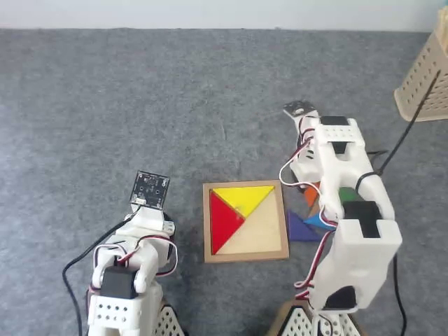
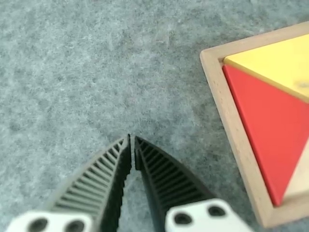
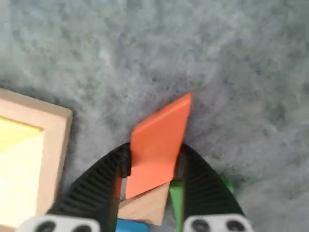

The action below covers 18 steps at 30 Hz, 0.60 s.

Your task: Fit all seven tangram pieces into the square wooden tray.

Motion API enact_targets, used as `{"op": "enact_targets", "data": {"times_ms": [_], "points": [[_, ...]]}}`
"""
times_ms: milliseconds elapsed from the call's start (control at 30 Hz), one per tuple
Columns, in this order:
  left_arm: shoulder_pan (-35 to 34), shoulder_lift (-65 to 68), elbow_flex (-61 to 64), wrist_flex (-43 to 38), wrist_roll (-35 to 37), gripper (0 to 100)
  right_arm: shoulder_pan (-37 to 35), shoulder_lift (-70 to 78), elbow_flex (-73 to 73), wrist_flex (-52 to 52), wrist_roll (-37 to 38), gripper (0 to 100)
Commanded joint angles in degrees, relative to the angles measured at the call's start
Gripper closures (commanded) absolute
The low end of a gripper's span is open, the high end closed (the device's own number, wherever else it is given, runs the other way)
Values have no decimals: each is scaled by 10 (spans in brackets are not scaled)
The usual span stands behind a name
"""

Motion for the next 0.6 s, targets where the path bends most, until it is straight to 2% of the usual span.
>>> {"op": "enact_targets", "data": {"times_ms": [0,167,267,400,567], "points": [[-4,-12,-11,4,3,988,-3,-106,-18,42,-55,992],[-4,-12,-11,4,3,988,-72,-268,32,94,-136,992],[-4,-12,-11,4,3,988,-138,-320,99,93,-143,992],[-4,-12,-11,4,3,988,-198,-310,183,56,-106,992],[-4,-12,-11,4,3,988,-232,-254,207,19,-123,992]]}}
